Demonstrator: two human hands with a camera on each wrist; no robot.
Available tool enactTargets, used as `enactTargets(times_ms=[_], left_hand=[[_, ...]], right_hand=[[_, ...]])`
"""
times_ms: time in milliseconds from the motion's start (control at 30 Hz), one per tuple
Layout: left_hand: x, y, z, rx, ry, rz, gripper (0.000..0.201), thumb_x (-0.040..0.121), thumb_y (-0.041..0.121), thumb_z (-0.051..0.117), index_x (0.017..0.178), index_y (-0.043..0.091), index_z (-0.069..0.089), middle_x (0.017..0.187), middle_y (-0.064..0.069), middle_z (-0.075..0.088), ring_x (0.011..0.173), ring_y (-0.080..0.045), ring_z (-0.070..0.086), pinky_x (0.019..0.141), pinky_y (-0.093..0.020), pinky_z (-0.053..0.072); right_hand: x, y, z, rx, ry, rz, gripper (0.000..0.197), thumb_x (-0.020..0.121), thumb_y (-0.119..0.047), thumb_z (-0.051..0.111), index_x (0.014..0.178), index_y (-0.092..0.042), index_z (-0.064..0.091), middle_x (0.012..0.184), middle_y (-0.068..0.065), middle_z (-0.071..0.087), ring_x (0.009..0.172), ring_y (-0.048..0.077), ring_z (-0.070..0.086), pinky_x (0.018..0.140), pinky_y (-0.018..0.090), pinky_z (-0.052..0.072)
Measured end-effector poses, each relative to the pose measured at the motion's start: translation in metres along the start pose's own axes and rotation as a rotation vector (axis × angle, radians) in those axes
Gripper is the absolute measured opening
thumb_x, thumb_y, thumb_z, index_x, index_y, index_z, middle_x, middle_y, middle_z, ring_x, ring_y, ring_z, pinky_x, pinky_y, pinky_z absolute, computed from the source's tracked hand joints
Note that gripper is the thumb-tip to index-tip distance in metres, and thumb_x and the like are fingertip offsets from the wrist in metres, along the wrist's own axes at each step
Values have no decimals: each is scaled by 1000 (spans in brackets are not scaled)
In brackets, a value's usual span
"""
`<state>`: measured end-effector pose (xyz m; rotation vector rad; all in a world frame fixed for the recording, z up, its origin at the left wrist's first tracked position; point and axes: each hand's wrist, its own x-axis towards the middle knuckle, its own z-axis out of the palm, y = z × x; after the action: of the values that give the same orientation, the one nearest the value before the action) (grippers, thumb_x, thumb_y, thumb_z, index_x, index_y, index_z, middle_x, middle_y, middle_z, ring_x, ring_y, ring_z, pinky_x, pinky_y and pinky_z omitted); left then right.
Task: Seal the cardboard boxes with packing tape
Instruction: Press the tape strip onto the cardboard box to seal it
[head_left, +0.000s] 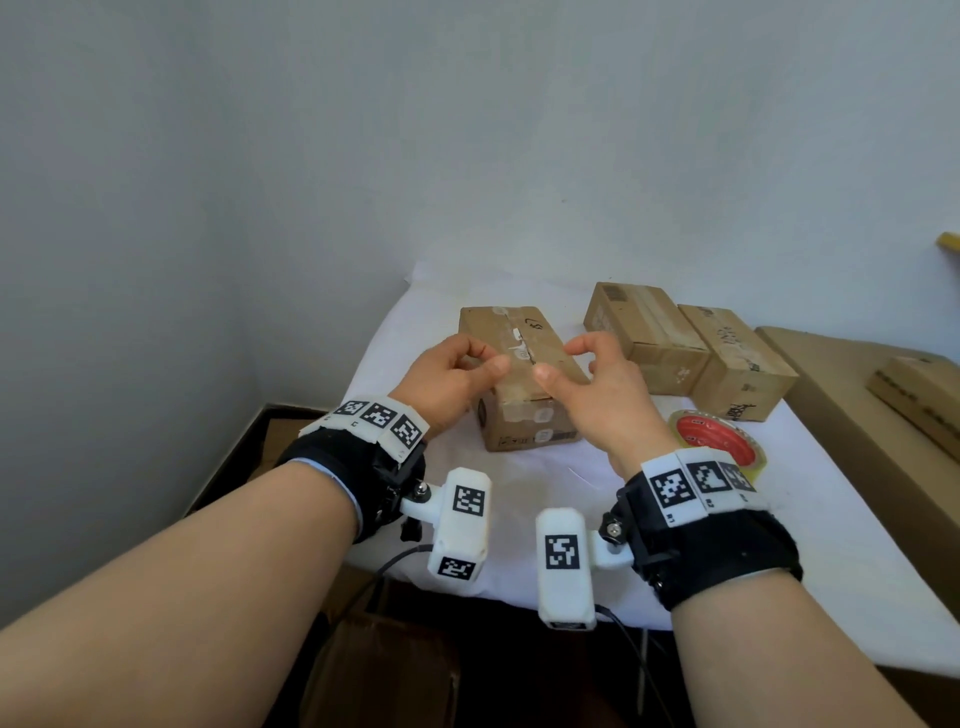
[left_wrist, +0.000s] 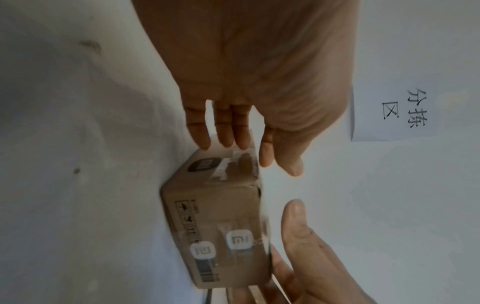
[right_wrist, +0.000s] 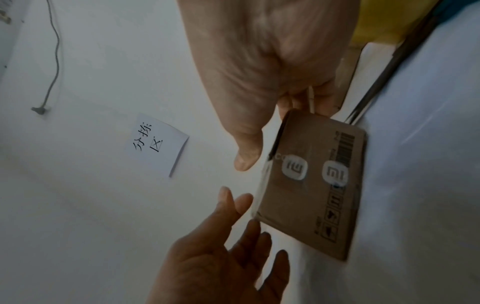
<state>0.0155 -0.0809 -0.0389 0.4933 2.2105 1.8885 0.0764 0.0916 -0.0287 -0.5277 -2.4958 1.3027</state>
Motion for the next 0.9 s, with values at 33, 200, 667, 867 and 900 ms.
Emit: enactTargets(times_ms=[33, 200, 667, 867, 900], left_hand=[[2, 2, -1, 5, 27, 25, 9, 94, 28, 68, 97, 20, 67, 87, 1, 62, 80, -11, 57, 75, -28, 47], [4, 6, 1, 42, 23, 116, 9, 89, 16, 73, 96, 10, 76, 86, 12, 68, 70, 17, 59, 66, -2, 40], [5, 4, -1, 287, -86, 158, 18, 78, 15, 82, 95, 9, 77, 122, 7, 53, 118, 3, 43, 82, -8, 27], [1, 9, -3, 461, -118, 257, 18, 80, 22, 82, 95, 15, 76, 112, 7, 54, 111, -2, 47, 74, 11, 20], [1, 10, -4, 477, -130, 261, 17, 80, 23, 82, 95, 17, 76, 112, 7, 54, 110, -1, 46, 75, 11, 21]], right_hand=[[1, -2, -3, 1, 7, -19, 39, 89, -47, 74, 119, -39, 51, 138, 5, 41, 117, 20, 49, 96, 40, 49], [1, -4, -3, -3, -15, -125, 23, 90, -35, 76, 107, -34, 60, 134, 1, 42, 112, 14, 47, 78, 21, 39], [12, 5, 11, -81, -58, -190, 16, 80, -34, 83, 80, -39, 67, 114, 8, 62, 110, 31, 62, 97, 49, 54], [4, 3, 6, -103, -51, -216, 24, 85, -25, 82, 72, -33, 63, 125, 2, 49, 120, 18, 49, 106, 35, 41], [2, 2, 4, -109, -55, -217, 25, 87, -23, 80, 73, -32, 61, 127, -1, 44, 123, 16, 45, 106, 31, 36]])
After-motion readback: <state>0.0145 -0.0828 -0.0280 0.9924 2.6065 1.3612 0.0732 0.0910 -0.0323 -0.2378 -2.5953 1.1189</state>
